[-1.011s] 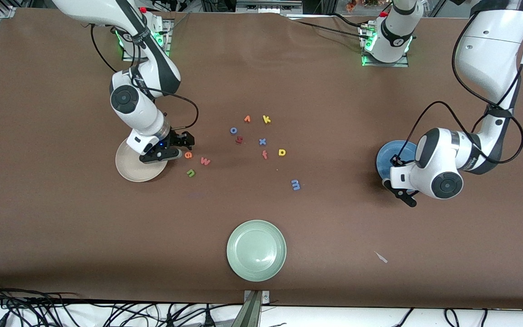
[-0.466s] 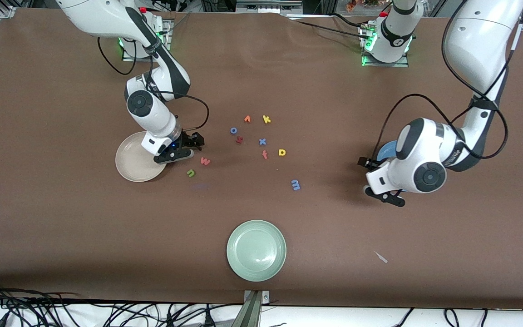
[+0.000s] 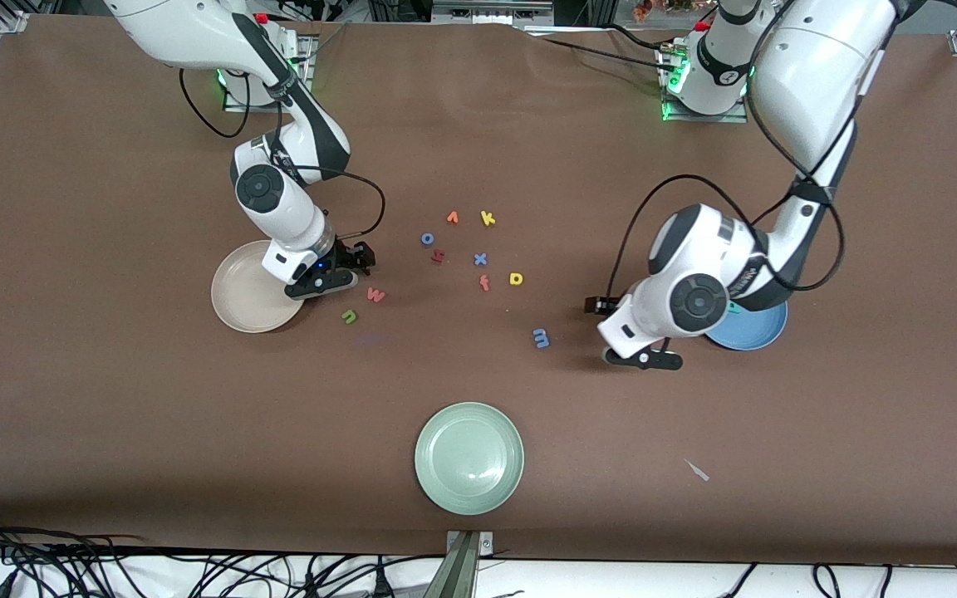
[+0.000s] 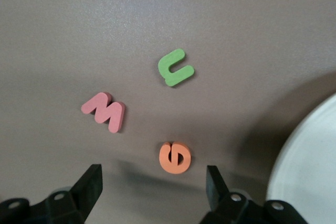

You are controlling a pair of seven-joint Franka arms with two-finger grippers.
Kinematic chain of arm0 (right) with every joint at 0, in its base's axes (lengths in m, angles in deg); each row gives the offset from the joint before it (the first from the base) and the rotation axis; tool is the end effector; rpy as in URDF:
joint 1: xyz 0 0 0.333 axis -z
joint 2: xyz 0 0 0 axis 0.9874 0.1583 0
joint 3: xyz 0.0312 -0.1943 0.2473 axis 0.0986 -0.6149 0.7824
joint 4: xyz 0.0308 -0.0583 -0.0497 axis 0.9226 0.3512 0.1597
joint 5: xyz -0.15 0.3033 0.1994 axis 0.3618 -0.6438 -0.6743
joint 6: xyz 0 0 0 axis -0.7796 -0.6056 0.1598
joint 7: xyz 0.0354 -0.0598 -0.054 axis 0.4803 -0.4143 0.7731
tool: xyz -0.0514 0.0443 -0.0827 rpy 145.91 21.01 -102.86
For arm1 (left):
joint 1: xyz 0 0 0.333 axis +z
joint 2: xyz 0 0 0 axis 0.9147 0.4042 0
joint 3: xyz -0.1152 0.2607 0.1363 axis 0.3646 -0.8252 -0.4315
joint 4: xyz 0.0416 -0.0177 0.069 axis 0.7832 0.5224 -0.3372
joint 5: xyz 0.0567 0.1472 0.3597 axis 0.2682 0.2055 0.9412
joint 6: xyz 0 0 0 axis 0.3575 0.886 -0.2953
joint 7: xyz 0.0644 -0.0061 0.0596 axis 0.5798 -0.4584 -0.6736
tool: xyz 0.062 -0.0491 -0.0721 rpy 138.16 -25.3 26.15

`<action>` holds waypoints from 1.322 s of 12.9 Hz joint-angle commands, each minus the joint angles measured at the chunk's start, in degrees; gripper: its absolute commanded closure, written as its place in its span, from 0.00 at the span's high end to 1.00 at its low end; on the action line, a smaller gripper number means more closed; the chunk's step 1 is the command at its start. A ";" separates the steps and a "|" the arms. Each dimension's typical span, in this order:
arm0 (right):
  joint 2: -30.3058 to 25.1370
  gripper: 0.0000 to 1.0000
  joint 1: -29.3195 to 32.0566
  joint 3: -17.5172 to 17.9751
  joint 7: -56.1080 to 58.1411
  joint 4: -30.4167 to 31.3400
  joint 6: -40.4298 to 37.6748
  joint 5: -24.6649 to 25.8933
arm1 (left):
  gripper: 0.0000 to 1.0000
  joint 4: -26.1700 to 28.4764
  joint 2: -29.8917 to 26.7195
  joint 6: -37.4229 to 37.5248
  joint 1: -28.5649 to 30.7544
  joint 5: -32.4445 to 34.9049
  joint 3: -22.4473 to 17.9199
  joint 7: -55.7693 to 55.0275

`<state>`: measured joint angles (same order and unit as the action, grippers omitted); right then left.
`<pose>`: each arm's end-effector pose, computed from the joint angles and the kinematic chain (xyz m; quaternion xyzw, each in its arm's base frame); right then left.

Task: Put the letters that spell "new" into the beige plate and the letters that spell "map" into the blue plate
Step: 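Grasp the blue E with the left gripper while the right grasps orange 6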

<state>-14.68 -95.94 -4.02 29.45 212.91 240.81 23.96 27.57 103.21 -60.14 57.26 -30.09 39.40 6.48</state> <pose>0.4940 0.2416 0.1894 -0.9928 -0.1078 -0.0161 0.0495 0.6231 -0.2744 0.2505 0.9925 -0.0033 -0.1187 0.0300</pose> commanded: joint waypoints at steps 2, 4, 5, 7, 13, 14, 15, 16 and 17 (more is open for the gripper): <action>1.83 0.88 -0.06 -0.03 -0.24 0.16 2.84 3.38 | 1.00 -2.18 2.98 -4.49 -4.10 -0.93 -0.75 -10.66; 2.09 0.88 -0.06 -0.21 -0.24 0.16 3.20 4.98 | 1.00 -2.27 3.86 -7.05 -6.21 -0.49 -1.19 -17.07; 2.10 0.88 -0.06 -0.21 -0.24 0.16 3.20 4.98 | 1.00 -2.88 4.47 -7.93 -7.52 -0.40 -1.63 -19.54; 2.27 0.81 -0.06 -0.21 -0.24 0.16 3.20 4.98 | 1.00 -5.86 6.57 -8.20 -11.91 -0.40 -4.95 -24.81; 2.18 0.44 -0.06 -0.29 0.37 0.24 3.20 5.07 | 0.94 -16.32 14.31 -8.29 -17.21 -0.67 -10.16 -28.26; 2.18 0.42 -0.06 -0.38 0.72 0.24 3.11 5.07 | 0.90 -16.77 15.10 -8.29 -17.38 -0.58 -10.16 -28.26; 2.10 0.39 -0.06 -0.47 0.72 0.24 3.11 5.07 | 0.85 -16.77 15.20 -8.29 -17.29 -0.58 -10.16 -28.00; 2.01 0.30 -0.06 -0.56 0.81 0.24 2.94 5.07 | 0.81 -16.77 15.20 -8.29 -17.29 -0.58 -10.16 -27.74; 1.57 0.27 -0.06 -0.56 0.99 0.24 2.59 5.07 | 0.74 -16.77 15.37 -8.29 -17.29 -0.49 -10.24 -27.73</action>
<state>-12.78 -95.95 -4.51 29.89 212.84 242.98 28.34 13.29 117.19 -68.90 40.68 -30.09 29.97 -21.44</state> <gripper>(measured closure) 0.670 0.185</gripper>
